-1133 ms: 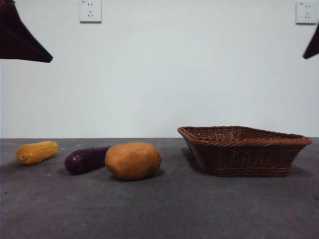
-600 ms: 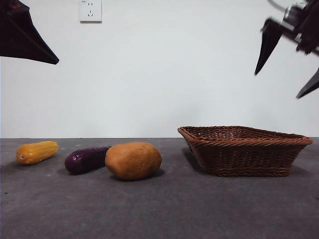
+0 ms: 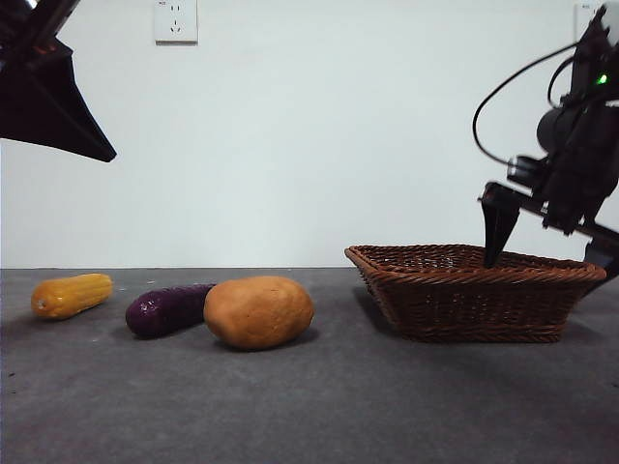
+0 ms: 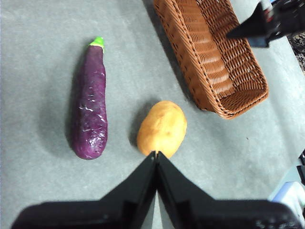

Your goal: Help me put the vegetables on the table into the basket

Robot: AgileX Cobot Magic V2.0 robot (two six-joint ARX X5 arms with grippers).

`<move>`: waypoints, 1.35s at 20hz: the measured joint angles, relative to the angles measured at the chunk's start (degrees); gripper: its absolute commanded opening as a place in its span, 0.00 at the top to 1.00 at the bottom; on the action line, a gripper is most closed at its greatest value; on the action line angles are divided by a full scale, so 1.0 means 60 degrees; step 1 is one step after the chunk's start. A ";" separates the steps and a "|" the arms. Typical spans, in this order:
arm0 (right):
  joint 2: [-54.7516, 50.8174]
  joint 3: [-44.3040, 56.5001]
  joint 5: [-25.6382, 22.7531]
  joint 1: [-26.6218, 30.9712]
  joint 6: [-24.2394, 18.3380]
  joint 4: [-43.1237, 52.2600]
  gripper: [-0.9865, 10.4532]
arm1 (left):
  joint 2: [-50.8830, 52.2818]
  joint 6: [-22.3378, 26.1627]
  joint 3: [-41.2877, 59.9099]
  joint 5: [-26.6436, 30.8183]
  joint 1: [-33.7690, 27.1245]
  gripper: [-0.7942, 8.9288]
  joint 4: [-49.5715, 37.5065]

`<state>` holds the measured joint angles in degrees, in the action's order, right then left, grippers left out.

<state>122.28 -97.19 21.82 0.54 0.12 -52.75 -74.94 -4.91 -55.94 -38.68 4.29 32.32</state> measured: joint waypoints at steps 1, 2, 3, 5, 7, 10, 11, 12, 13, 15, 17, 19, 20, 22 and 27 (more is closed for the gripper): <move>0.0120 0.0000 -0.0015 -0.0047 -0.0087 0.0015 0.73 | 0.0000 0.0004 0.0000 0.0007 0.0004 0.92 0.0000; 0.0149 0.0000 -0.0051 -0.0080 -0.0138 0.0036 0.84 | 0.0000 0.0004 0.0000 0.0011 0.0004 0.92 0.0000; 0.0149 0.0000 -0.0055 -0.0087 -0.0168 0.0149 0.93 | 0.0000 0.0015 0.0000 0.0022 0.0004 0.92 0.0000; 0.0149 0.0000 -0.0062 -0.0091 -0.0171 0.0281 0.92 | 0.0000 0.0066 0.0000 0.0240 0.0004 0.92 0.0000; 0.0149 -0.0015 0.0055 -0.0098 -0.0168 0.0281 0.92 | 0.0000 0.0168 0.0000 0.1392 0.0004 0.92 0.0000; 0.0106 -0.0273 0.0076 -0.0127 -0.0164 0.0058 0.92 | -0.0007 0.0302 0.0000 0.4080 -0.0047 0.87 0.0058; 0.0025 -0.0455 0.0022 -0.0109 -0.0164 -0.0182 0.92 | -0.0073 0.0397 -0.0018 0.4681 -0.0127 0.80 0.0204; -0.0113 -0.0732 -0.0073 -0.0095 -0.0175 -0.0514 0.92 | -0.0299 0.0477 -0.0131 0.4878 -0.0222 0.72 0.0357; -0.0321 -0.1053 -0.0168 -0.0087 -0.0211 -0.0776 0.92 | -0.0688 0.0514 -0.0368 0.4951 -0.0302 0.63 0.0499; -0.0765 -0.1745 -0.0138 -0.0076 -0.0215 -0.1399 0.92 | -0.1778 0.0572 -0.1184 0.4965 -0.0313 0.48 0.0980; -0.1093 -0.2295 -0.0135 -0.0069 -0.0332 -0.2262 0.92 | -0.3089 0.0576 -0.2328 0.5002 -0.0313 0.36 0.1184; -0.1271 -0.2364 -0.0138 -0.0076 -0.0463 -0.2612 0.92 | -0.4065 0.0576 -0.3242 0.5002 -0.0313 0.36 0.1191; -0.1304 -0.2364 -0.0142 -0.0076 -0.0528 -0.2852 0.92 | -0.4535 0.0576 -0.3679 0.5005 -0.0313 0.31 0.1264; -0.1421 -0.2364 -0.0146 -0.0076 -0.0674 -0.3260 0.92 | -0.5278 0.0637 -0.4291 0.5202 -0.0313 0.30 0.1413; -0.2186 -0.2364 -0.0138 -0.0076 -0.0747 -0.3315 0.92 | -0.6014 0.0761 -0.4437 0.5676 -0.0313 0.38 0.1483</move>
<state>109.16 -111.37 20.99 0.08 -4.36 -72.64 -111.02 -0.34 -82.56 -4.62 2.42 41.21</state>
